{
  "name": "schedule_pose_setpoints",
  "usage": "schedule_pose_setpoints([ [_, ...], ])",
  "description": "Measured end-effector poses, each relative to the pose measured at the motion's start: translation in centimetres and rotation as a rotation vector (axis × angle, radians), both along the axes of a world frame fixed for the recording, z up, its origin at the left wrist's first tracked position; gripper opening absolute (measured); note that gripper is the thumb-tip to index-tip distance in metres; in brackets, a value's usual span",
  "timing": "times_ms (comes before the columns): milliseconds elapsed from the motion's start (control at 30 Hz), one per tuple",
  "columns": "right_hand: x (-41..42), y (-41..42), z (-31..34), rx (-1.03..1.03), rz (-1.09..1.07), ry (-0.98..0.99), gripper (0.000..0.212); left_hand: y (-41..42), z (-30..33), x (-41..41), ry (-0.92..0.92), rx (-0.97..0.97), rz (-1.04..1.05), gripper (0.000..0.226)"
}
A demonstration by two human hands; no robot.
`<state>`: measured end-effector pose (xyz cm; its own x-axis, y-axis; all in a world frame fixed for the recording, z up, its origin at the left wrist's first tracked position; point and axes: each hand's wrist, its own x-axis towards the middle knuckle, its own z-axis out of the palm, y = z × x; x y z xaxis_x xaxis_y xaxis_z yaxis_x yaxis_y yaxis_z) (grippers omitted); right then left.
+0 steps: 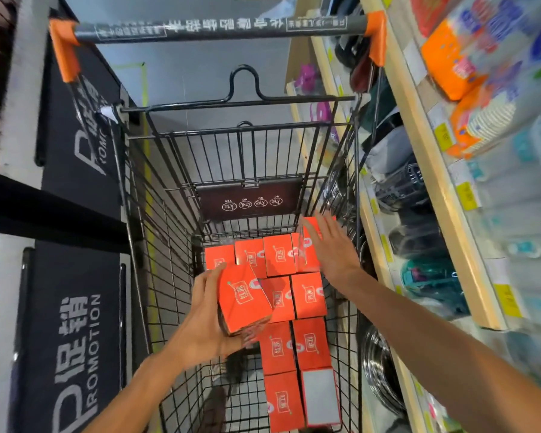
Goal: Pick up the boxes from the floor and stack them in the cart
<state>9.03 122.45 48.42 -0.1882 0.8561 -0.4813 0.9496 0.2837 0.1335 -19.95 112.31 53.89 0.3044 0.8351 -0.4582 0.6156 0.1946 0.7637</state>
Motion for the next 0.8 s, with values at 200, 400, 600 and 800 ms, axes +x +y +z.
schedule_pose_setpoints([
  [200, -0.1, -0.7, 0.7, 0.003, -0.046, 0.114, 0.131, 6.4, -1.1, 3.3, -0.001, 0.147, -0.129, 0.122],
  [400, -0.1, -3.1, 1.1, 0.065, -0.309, 0.491, 0.134, 10.0, -6.3, 7.3, 0.092, 0.219, -0.157, 0.119],
  [600, 0.3, -5.7, 1.2, 0.064, -0.385, 0.634, 0.128, 9.4, -8.9, 10.8, 0.131, 0.203, -0.075, 0.136],
  [800, 0.2, -5.4, 3.3, 0.011, -0.381, 0.672, 0.099, 6.2, -6.2, 7.4, 0.102, 0.218, -0.054, 0.112],
])
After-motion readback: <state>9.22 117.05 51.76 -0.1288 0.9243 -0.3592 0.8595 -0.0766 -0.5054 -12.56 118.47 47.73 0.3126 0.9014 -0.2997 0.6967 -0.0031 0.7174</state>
